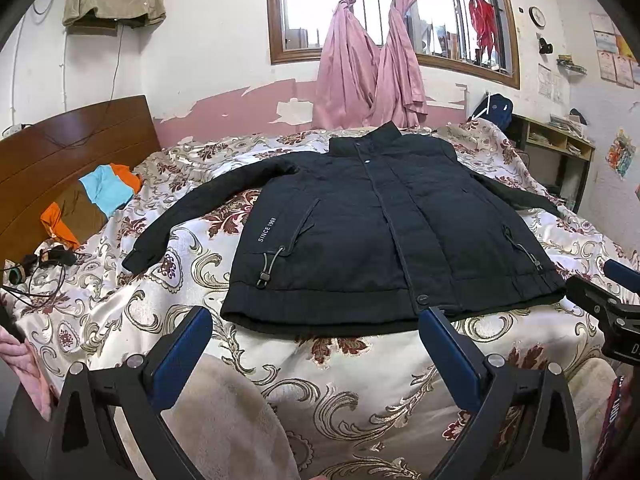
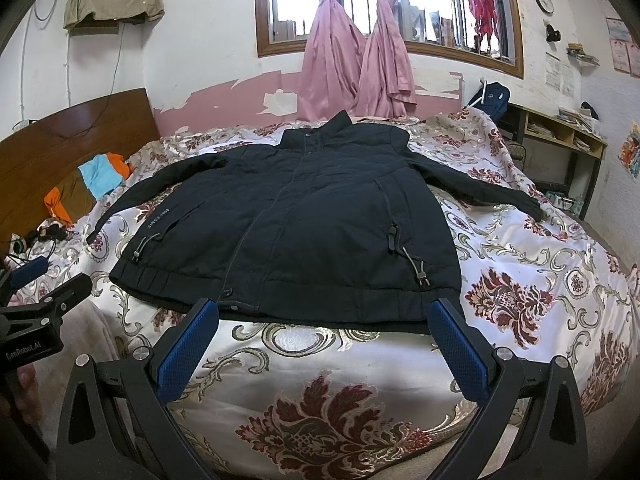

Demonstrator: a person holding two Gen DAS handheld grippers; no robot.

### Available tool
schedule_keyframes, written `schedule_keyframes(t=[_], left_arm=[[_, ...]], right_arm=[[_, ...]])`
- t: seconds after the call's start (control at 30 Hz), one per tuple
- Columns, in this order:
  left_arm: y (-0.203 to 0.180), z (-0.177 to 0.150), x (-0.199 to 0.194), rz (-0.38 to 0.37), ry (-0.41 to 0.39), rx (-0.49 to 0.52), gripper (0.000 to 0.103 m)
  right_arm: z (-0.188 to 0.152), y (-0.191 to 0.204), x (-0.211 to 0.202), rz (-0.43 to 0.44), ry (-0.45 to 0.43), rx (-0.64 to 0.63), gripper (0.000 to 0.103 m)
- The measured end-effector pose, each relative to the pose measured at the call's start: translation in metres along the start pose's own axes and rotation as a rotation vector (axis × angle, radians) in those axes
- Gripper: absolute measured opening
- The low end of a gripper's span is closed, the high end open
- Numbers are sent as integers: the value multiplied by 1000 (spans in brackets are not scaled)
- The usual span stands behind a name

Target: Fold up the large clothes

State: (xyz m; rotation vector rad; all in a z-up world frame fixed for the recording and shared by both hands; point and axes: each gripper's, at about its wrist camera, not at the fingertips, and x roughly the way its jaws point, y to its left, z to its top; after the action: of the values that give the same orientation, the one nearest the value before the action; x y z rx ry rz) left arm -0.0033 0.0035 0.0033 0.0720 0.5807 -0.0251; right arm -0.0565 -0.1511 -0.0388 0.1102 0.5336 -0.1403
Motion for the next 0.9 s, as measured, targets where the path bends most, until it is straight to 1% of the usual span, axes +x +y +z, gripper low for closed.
schedule_keyframes(t=[0.67, 0.77, 0.9], left_arm=[[0, 0, 0, -2, -1, 0, 103], [2, 2, 5, -14, 13, -7, 103], [2, 3, 14, -42, 80, -32, 103]], right_arm=[[0, 0, 0, 0, 3, 0, 102], [-1, 0, 0, -5, 6, 3, 102], [-4, -3, 6, -15, 30, 13, 102]])
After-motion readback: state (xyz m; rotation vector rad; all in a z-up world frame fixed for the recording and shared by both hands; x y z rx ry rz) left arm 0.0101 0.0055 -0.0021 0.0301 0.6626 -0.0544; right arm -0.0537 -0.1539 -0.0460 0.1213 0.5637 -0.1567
